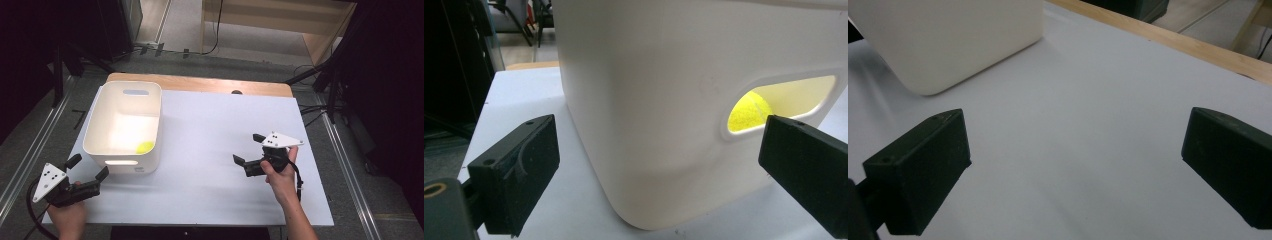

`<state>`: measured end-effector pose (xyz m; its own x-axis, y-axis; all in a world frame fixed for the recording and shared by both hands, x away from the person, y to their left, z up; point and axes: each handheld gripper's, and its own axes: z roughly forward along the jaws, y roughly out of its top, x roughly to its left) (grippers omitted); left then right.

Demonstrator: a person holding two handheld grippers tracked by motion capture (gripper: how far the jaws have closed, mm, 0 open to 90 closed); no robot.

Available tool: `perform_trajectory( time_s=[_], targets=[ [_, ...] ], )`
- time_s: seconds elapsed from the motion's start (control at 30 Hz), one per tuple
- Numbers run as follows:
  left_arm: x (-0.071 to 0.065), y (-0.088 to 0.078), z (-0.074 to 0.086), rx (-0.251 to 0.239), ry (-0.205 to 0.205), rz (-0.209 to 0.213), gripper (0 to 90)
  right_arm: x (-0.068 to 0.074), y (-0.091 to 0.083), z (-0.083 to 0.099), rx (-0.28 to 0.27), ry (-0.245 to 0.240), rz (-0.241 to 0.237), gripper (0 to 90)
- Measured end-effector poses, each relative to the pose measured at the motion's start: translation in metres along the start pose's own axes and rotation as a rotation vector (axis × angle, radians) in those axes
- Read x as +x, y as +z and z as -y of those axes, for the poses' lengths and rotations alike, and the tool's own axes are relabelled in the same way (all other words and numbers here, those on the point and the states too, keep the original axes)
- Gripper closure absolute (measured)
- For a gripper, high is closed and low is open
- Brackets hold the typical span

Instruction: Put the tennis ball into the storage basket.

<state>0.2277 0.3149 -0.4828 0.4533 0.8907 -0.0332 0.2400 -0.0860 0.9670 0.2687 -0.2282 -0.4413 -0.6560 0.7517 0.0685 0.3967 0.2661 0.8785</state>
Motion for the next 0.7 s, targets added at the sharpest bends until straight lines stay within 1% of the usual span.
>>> perform_trajectory(
  time_s=[0.17,0.27,0.4,0.7],
  targets=[
    [0.000,0.000,0.000,0.002,0.003,0.000,2.8,-0.004,-0.008,0.013,0.006,0.016,0.022,0.0],
    [0.000,0.000,0.000,0.001,0.001,-0.001,2.8,-0.008,-0.013,0.020,0.006,0.018,0.035,0.0],
    [0.000,0.000,0.000,0.002,0.003,0.000,2.8,-0.011,-0.019,0.027,0.006,0.035,0.049,0.0],
    [0.000,0.000,0.000,0.004,0.003,0.002,2.8,-0.016,-0.028,0.044,-0.007,0.054,0.082,0.0]
  ],
)
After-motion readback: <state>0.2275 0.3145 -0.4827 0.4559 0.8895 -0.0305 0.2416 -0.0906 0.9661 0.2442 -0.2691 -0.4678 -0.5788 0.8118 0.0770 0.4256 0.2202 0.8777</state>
